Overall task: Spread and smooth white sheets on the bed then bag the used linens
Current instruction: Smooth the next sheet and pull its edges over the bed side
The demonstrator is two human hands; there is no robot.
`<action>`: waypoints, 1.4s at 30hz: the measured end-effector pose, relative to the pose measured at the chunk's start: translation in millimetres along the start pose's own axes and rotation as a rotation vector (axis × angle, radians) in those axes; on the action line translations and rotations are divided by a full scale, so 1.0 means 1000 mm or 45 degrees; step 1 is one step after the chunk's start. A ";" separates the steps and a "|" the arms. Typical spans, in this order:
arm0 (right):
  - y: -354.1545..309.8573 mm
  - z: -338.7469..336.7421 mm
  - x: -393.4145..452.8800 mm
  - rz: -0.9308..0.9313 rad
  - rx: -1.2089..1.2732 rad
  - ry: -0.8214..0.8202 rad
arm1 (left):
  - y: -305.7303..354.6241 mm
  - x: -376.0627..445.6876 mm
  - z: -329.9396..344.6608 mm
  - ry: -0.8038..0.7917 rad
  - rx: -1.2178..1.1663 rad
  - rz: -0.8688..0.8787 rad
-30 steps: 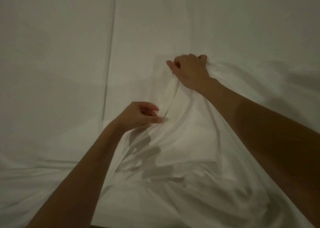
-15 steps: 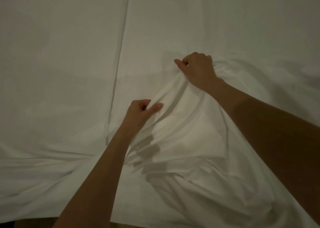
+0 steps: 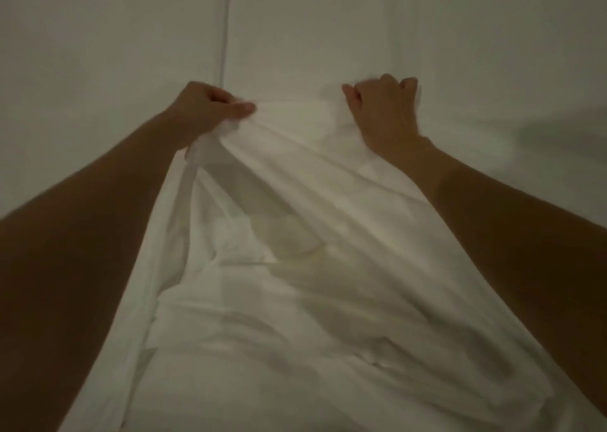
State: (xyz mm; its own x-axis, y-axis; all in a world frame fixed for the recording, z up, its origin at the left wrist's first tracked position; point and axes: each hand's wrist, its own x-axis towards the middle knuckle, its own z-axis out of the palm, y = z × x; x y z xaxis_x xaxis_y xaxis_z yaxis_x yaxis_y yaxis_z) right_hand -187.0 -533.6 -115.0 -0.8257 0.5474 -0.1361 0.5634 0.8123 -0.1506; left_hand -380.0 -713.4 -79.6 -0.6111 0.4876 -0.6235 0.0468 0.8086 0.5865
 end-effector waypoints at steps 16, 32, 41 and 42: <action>0.024 0.021 -0.030 0.047 0.074 0.211 | -0.008 -0.015 0.034 -0.028 0.488 0.111; 0.032 0.003 -0.015 0.067 0.090 0.076 | -0.003 0.001 0.013 0.133 0.360 0.089; 0.007 0.000 -0.027 0.053 0.107 0.067 | -0.007 -0.012 0.036 0.100 0.600 0.229; 0.002 0.001 -0.032 -0.001 0.097 0.002 | -0.008 -0.019 0.044 0.091 0.728 0.246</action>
State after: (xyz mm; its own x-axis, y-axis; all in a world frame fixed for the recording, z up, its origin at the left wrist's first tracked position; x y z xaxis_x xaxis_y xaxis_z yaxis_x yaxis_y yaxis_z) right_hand -158.9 -549.5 -111.6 -0.8262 0.5471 -0.1343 0.5632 0.7952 -0.2247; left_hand -333.8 -714.4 -95.2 -0.6000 0.6357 -0.4856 0.5670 0.7662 0.3024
